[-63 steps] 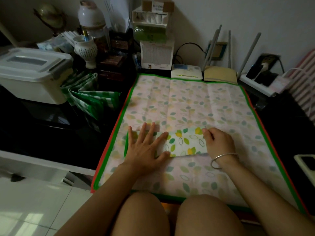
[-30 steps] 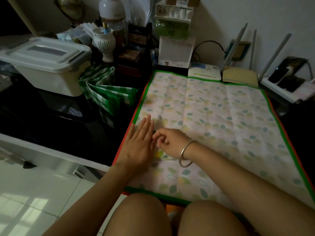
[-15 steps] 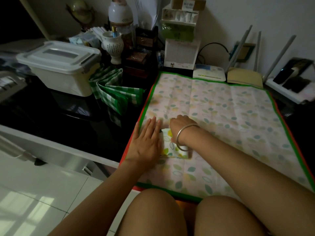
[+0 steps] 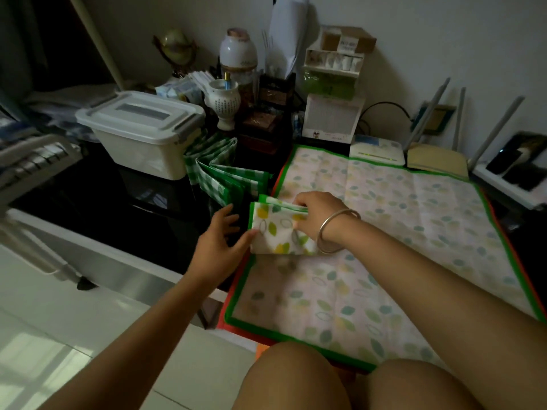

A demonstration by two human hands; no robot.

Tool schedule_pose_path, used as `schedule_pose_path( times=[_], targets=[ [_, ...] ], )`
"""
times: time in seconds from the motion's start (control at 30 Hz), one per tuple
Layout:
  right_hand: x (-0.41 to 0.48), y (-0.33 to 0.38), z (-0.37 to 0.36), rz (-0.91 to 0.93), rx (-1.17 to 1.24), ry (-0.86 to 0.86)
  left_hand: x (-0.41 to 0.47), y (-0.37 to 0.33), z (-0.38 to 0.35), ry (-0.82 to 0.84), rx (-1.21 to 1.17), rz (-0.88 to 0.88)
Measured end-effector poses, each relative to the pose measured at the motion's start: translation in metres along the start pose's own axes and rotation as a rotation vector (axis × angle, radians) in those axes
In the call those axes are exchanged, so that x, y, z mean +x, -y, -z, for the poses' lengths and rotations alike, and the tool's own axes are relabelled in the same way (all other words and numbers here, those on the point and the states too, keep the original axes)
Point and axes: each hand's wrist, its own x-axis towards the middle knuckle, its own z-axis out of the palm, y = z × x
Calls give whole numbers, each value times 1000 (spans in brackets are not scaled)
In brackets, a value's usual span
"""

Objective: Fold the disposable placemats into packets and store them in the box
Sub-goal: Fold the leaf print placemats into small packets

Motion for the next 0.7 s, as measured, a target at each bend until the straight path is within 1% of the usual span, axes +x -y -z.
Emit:
schedule_pose_path(
  times=[0.03, 0.07, 0.1, 0.13, 0.2, 0.27, 0.3, 0.37, 0.43, 0.5, 0.6, 0.63, 0.7],
  targets=[
    [2, 6, 1, -5, 18, -21, 2, 1, 8, -10, -75, 37],
    [5, 11, 0, -17, 25, -45, 2, 2, 14, -38, -106, 36],
    [8, 16, -1, -29, 29, -72, 3, 4, 20, -95, -86, 14],
    [10, 19, -2, -41, 32, -86, 6, 7, 25, -169, -20, -11],
    [14, 23, -3, -40, 59, -47, 18, 11, 35, -298, 218, -45],
    [17, 26, -6, 5, 116, 47, 42, 12, 45, -333, 492, -90],
    [18, 29, -8, 31, 127, 81, 55, 11, 51, -320, 608, -113],
    [23, 34, -12, 52, 95, 66, 80, 7, 60, -241, 833, -162],
    [33, 33, -13, 24, 47, -24, 102, 5, 66, -141, 1032, -209],
    [42, 28, -10, -33, 46, -101, 123, 3, 71, -59, 1166, -255],
    [53, 17, -8, -73, 59, -131, 149, 3, 75, 73, 1280, -281],
    [57, 13, -9, -78, 53, -134, 157, 2, 77, 90, 1265, -294],
    [59, 7, -12, -82, 55, -138, 165, 2, 80, 42, 1191, -363]
  ],
)
